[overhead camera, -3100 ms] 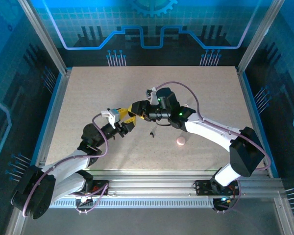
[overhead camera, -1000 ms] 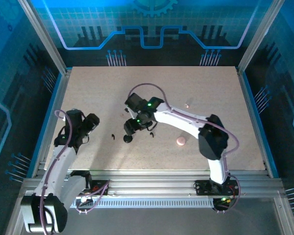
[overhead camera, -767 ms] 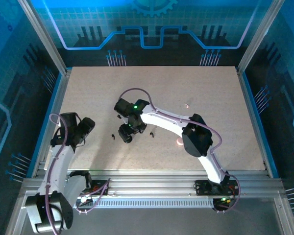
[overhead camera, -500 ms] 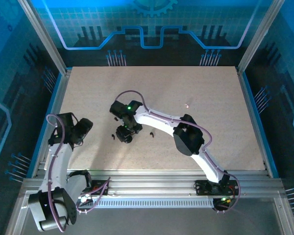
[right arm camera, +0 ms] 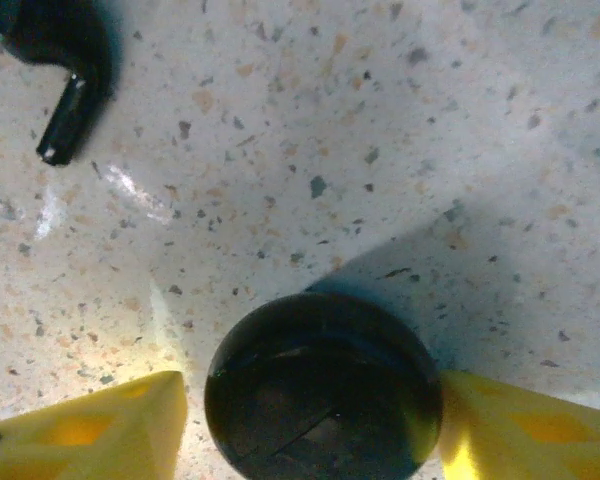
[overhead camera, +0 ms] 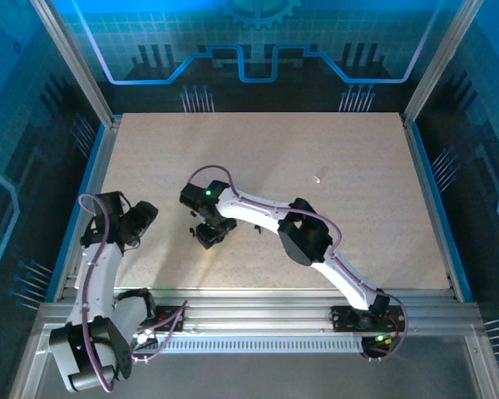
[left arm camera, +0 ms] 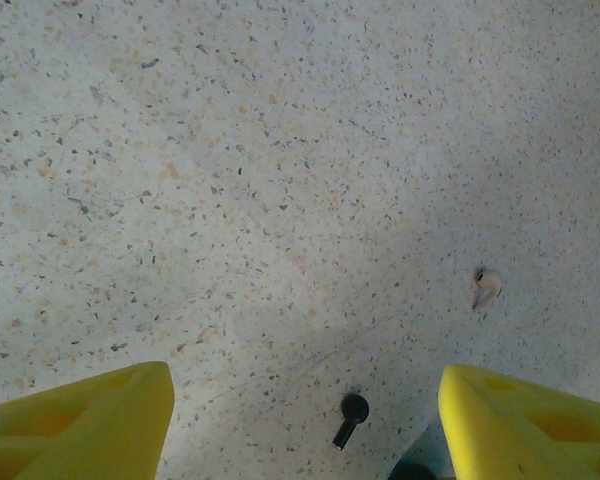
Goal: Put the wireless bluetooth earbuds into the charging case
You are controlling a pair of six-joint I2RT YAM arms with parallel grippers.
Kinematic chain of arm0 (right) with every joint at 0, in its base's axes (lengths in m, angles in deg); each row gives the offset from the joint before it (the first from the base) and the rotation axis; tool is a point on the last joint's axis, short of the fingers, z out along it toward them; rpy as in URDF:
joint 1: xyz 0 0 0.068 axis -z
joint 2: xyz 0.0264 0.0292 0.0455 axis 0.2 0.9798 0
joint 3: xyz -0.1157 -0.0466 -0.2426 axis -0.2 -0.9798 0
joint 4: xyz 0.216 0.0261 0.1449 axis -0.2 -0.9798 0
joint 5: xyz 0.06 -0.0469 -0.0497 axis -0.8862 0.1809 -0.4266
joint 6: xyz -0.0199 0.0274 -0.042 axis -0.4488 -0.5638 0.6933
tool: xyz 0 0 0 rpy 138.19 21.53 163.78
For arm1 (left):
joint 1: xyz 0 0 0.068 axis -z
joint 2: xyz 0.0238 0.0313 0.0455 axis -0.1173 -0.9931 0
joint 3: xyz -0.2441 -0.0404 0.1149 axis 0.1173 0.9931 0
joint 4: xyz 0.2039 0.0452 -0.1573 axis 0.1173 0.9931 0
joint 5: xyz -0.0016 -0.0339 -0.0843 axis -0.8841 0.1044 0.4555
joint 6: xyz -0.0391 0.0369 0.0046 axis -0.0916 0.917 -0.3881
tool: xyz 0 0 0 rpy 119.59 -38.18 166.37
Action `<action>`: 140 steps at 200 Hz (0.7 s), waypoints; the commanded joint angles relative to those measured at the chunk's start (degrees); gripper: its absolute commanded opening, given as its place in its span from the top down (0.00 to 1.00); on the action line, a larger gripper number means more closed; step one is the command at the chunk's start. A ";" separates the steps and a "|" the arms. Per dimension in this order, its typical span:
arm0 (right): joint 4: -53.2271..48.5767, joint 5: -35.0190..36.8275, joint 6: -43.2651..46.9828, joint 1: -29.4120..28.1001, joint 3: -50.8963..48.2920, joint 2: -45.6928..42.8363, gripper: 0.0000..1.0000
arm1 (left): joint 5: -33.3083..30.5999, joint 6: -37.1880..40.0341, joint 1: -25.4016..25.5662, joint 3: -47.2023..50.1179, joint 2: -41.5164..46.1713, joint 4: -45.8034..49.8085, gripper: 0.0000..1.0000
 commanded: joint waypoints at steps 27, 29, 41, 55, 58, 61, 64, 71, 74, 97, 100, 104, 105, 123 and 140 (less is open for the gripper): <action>0.10 4.26 0.58 -0.93 -1.08 0.44 0.53 | 1.44 1.53 -0.80 -1.93 -0.33 1.95 0.29; 0.27 4.33 0.52 -0.89 -1.21 0.23 0.53 | 1.45 1.58 -0.74 -1.93 -0.33 1.98 0.29; 1.79 5.33 0.70 -0.93 -2.92 -1.32 0.54 | 1.80 2.09 -0.80 -1.93 -0.24 2.01 0.29; 4.56 7.02 0.96 -0.93 -6.08 -4.58 0.54 | 3.28 2.98 -0.80 -1.98 0.14 1.75 0.30; 5.37 7.25 1.18 -0.93 -7.06 -5.48 0.54 | 3.82 3.26 -0.80 -1.97 0.23 1.61 0.31; 6.28 7.55 1.41 -0.93 -8.11 -6.46 0.54 | 4.40 3.53 -0.80 -1.93 0.34 1.42 0.31; 7.14 7.81 1.57 -0.91 -9.07 -6.88 0.54 | 4.88 3.79 -0.80 -1.93 0.48 1.20 0.31; 9.92 8.45 2.16 -0.87 -11.82 -10.24 0.55 | 6.57 4.33 -0.73 -1.78 0.84 0.55 0.32; 11.11 8.65 2.40 -0.85 -13.15 -11.35 0.55 | 7.32 4.54 -0.72 -1.70 0.93 0.24 0.33; 22.50 8.91 5.77 -0.18 -24.81 -21.81 0.55 | 13.93 5.02 -0.47 -1.23 1.84 -3.12 0.37; 24.01 8.87 6.36 -0.08 -26.57 -23.42 0.55 | 14.73 5.02 -0.40 -1.23 1.94 -3.56 0.37; 25.70 8.83 7.15 0.09 -28.72 -25.31 0.56 | 15.72 4.94 -0.20 -1.14 2.08 -4.18 0.38; 26.35 8.85 7.34 0.11 -29.27 -25.83 0.56 | 15.97 4.94 -0.15 -1.14 2.10 -4.34 0.38; 34.94 8.07 12.04 0.77 -38.00 -33.80 0.58 | 19.09 4.67 1.30 -1.46 2.37 -6.51 0.40; 41.87 6.38 15.95 1.84 -45.37 -41.12 0.58 | 20.80 6.51 3.64 -2.89 2.78 -6.65 0.40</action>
